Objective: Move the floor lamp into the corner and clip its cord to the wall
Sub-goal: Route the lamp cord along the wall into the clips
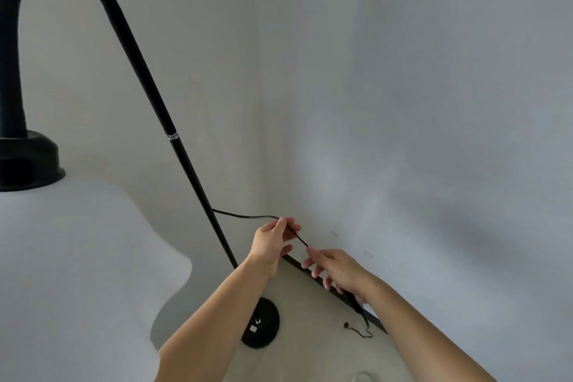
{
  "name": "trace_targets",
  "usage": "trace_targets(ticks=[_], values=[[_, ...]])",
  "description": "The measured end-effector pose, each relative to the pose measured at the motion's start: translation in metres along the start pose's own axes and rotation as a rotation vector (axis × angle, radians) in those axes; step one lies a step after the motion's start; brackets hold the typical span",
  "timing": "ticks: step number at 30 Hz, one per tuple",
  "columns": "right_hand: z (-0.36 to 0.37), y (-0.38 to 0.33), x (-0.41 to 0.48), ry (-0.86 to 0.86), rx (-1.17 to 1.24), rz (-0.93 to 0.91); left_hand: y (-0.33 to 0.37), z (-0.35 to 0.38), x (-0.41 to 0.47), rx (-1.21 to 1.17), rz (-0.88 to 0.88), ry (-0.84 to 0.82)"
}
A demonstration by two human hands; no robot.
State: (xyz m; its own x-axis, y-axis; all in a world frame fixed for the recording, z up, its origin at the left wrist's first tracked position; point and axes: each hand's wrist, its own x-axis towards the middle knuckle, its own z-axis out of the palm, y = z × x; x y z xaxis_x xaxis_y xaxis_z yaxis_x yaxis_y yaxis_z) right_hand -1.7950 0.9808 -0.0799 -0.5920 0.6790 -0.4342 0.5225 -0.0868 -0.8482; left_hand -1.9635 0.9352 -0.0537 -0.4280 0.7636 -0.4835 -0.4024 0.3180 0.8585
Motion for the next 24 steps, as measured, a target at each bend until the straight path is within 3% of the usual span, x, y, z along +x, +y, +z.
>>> trace_targets(ticks=[3,7,12,20,24], values=[[-0.011,0.022,-0.006,-0.045,0.03,-0.012,0.015,0.011,0.009,-0.09,0.092,0.058],[-0.042,0.078,-0.015,-0.093,-0.139,0.09,0.045,0.014,0.029,-0.204,0.141,0.237],[-0.09,0.109,-0.008,0.036,-0.115,0.119,0.047,0.029,0.046,-0.123,0.143,0.322],[-0.127,0.067,0.03,-0.027,-0.014,-0.042,-0.009,0.106,0.05,0.24,-0.282,0.079],[-0.139,0.065,0.041,-0.091,-0.019,-0.073,-0.027,0.129,0.06,0.307,-0.198,-0.031]])
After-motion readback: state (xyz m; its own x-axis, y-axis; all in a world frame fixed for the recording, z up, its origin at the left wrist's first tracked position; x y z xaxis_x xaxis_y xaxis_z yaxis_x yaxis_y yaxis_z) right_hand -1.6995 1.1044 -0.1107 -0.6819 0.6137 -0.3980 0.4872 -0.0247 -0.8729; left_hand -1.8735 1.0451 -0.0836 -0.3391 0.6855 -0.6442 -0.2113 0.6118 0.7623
